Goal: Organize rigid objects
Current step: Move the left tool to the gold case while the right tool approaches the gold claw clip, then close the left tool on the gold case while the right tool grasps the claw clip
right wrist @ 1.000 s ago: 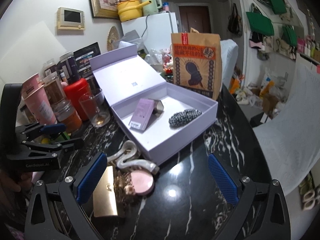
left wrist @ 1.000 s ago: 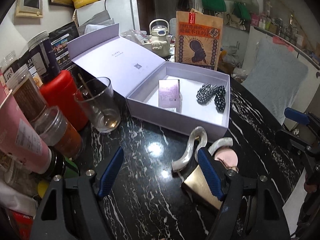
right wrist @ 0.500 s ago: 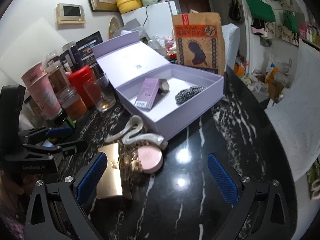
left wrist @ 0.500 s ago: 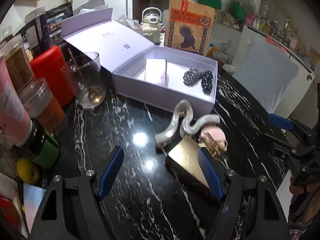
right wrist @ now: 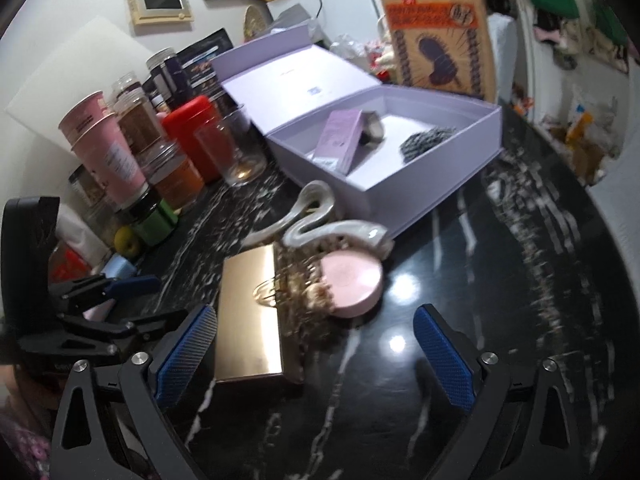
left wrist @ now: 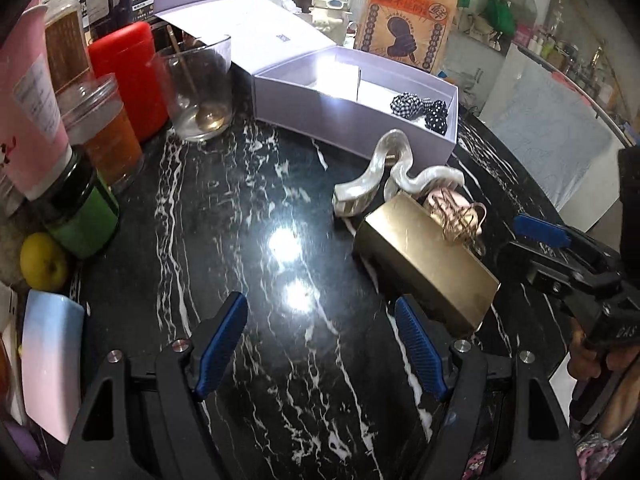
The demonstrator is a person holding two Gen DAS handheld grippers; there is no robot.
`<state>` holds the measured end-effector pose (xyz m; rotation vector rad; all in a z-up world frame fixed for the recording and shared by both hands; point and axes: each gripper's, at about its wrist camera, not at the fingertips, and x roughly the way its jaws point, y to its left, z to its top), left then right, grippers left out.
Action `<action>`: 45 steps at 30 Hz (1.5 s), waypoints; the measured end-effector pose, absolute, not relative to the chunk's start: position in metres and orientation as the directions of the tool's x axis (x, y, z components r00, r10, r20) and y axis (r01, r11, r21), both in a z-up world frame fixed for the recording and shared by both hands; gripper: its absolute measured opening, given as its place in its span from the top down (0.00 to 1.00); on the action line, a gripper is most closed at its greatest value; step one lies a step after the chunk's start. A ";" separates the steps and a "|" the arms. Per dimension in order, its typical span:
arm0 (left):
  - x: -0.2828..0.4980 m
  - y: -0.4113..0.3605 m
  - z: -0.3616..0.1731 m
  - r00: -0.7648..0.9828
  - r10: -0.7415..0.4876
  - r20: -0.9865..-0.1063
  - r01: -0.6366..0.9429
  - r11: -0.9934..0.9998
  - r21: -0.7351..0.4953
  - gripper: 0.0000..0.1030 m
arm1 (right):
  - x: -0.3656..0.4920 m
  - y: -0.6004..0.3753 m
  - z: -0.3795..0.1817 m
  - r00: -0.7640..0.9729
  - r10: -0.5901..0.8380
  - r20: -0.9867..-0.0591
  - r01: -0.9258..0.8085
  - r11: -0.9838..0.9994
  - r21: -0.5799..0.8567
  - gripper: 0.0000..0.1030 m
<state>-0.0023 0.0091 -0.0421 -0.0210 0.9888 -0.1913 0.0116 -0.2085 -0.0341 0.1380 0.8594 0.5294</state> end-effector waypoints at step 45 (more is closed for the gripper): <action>0.017 -0.060 -0.042 0.489 -0.318 -0.813 0.304 0.935 -0.183 0.26 | 0.015 -0.262 -0.043 0.518 0.525 -0.676 -0.237 0.847 0.476 0.53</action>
